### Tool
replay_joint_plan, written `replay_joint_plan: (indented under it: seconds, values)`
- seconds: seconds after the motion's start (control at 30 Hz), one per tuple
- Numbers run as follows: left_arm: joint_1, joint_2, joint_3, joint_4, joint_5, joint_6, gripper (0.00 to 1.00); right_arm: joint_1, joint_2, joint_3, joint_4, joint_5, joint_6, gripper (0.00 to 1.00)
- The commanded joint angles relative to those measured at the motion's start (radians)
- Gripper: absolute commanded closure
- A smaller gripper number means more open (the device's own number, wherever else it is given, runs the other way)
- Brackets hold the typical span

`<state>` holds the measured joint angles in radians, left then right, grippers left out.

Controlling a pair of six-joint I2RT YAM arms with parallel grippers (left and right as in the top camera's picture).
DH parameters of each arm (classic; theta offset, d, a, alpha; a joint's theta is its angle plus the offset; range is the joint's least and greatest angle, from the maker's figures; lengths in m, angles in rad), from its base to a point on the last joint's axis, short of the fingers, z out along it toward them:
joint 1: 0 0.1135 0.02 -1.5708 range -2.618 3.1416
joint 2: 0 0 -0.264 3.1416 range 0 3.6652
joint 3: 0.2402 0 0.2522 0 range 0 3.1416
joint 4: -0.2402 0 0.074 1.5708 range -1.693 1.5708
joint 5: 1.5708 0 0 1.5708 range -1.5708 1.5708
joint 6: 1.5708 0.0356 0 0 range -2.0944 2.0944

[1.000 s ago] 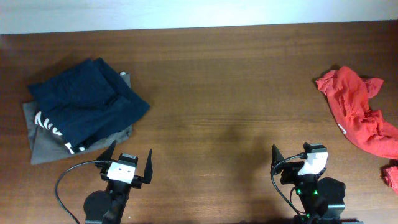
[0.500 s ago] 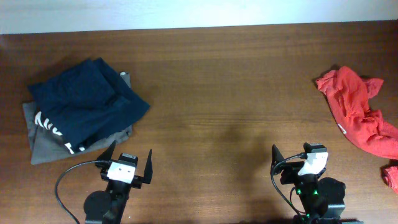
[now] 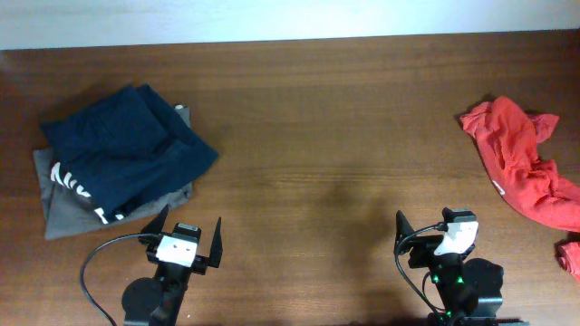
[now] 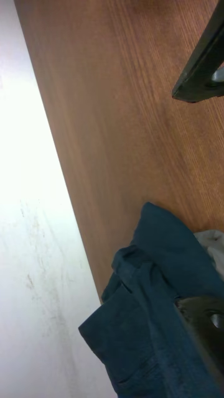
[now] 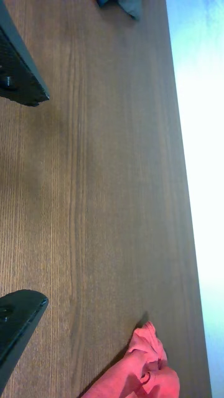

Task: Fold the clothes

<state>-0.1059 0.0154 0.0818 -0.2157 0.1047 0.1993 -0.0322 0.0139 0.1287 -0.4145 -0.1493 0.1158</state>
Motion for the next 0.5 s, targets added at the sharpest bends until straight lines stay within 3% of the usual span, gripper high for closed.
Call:
replay_joint_plan:
  seconds: [0.0, 0.37, 0.47]
  values:
    - [-0.005, -0.01, -0.016, 0.006, 0.014, 0.016, 0.01, -0.008, -0.01, -0.007, 0.001, -0.008, -0.003, 0.01]
    - [-0.005, -0.01, -0.016, 0.054, 0.002, 0.016, 0.01, -0.008, -0.01, -0.007, 0.033, -0.006, -0.003, 0.01]
    - [-0.005, -0.01, -0.016, 0.08, 0.008, 0.016, 0.01, -0.008, -0.01, -0.007, 0.02, -0.15, -0.003, 0.01]
